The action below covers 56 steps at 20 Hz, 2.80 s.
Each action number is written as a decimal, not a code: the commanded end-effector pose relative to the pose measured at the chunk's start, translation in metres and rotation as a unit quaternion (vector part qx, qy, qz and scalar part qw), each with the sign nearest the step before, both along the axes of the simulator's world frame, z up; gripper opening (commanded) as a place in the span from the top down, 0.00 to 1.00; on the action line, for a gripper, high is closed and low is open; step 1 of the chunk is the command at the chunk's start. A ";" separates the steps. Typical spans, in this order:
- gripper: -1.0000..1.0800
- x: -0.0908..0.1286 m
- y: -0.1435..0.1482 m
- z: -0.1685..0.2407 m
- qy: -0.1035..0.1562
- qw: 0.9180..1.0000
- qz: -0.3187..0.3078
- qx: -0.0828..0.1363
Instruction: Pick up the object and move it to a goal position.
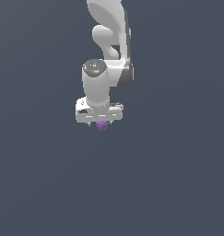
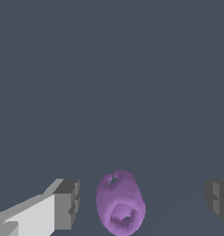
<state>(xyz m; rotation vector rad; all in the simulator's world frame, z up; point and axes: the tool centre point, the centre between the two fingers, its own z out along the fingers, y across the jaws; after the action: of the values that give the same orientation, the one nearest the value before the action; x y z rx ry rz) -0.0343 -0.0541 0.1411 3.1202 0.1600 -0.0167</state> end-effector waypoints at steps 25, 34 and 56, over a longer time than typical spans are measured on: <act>0.04 -0.078 -0.003 -0.052 -0.003 0.980 0.197 0.010; 0.04 -0.078 -0.003 -0.070 -0.003 0.981 0.196 0.010; 1.00 -0.078 -0.004 -0.101 -0.004 0.980 0.197 0.009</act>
<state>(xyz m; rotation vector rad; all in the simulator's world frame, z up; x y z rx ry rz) -0.1121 -0.0581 0.0405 3.0435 0.7753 0.0022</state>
